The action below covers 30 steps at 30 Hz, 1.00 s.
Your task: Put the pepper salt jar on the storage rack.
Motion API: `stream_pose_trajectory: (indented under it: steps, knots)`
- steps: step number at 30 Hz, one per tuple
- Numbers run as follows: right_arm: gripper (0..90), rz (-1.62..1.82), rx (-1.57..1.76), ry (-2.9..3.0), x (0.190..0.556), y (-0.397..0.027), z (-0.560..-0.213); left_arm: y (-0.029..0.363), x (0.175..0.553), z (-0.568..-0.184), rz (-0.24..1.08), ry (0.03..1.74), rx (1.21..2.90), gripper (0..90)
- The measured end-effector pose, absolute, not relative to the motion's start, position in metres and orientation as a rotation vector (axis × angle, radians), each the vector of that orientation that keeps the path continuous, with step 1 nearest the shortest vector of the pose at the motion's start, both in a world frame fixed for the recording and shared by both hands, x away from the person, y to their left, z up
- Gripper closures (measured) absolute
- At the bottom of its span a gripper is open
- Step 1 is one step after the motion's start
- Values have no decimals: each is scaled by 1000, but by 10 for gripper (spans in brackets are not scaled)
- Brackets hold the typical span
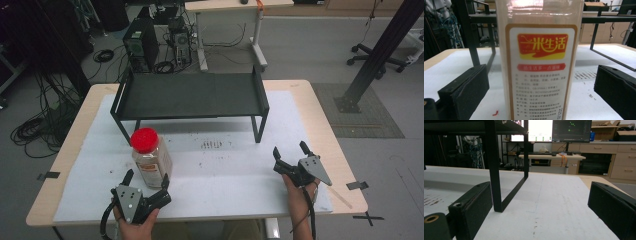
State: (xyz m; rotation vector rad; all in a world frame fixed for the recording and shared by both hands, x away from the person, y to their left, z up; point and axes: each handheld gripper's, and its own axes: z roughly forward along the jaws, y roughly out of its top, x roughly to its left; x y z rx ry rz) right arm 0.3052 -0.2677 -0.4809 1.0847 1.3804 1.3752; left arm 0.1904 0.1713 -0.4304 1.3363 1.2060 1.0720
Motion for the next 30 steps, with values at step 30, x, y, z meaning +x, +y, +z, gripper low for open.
stream_pose_trajectory:
  steps: [30]
  knots:
    - [60, 1378, 1085, 1383, 305, -268, -481, 164, 218, -441, 1110, 1207, 1321, 2]
